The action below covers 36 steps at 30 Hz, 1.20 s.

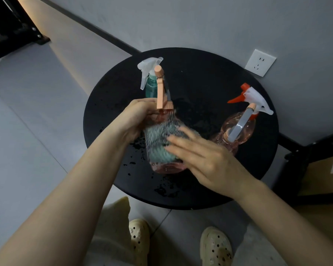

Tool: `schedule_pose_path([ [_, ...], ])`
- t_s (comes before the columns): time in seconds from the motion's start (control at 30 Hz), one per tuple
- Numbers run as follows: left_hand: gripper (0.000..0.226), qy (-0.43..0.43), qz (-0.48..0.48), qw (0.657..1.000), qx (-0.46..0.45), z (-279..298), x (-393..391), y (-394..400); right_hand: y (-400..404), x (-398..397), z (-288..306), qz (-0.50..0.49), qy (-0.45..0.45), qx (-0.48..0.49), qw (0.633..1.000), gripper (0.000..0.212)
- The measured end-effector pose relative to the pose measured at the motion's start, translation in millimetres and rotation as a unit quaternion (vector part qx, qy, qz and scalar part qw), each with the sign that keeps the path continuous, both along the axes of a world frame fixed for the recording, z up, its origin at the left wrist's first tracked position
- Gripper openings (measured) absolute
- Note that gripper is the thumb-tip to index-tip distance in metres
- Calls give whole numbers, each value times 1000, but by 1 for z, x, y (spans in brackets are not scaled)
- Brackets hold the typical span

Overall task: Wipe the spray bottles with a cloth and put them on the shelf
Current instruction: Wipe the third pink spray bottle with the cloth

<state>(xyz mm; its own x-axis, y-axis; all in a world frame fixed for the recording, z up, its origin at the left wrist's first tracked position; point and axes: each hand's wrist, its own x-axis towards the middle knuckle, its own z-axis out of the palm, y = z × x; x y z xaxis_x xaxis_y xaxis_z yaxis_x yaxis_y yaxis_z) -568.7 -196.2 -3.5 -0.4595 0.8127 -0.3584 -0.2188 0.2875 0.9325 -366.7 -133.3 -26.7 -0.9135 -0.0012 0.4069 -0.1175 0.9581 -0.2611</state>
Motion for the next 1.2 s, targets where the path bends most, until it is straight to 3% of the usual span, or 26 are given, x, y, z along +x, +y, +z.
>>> schedule_pose_path([
  [0.1, 46, 19, 2, 1000, 1, 4, -3, -2, -4, 12, -9, 57, -8, 65, 996, 38],
  [0.27, 29, 25, 2, 1000, -2, 6, -2, -1, 1, 10, -9, 73, 6, 84, 994, 41],
  [0.43, 23, -10, -44, 999, 2, 5, 5, 1, 7, -7, 2, -15, 12, -57, 998, 45],
  [0.57, 20, -18, -38, 999, -14, 2, 7, 1, 9, -14, 8, -83, 8, -185, 979, 44],
  [0.67, 18, -34, -37, 999, -8, 6, 8, 0, 3, -10, 4, -59, 17, -150, 987, 42],
  [0.83, 26, -1, 3, 1000, -5, 11, 4, -2, -4, 8, -5, 34, 22, 22, 999, 33],
  [0.97, 21, -3, 18, 1000, 4, 13, 1, -2, -6, 16, -10, 73, 11, 92, 993, 34],
  [1.07, 21, 11, 9, 1000, 4, 11, 2, 0, -2, 10, -6, 66, 28, 84, 994, 35],
  [1.2, 24, -29, -33, 999, 2, 10, 6, 2, -1, -5, 6, -8, 31, -20, 999, 37],
])
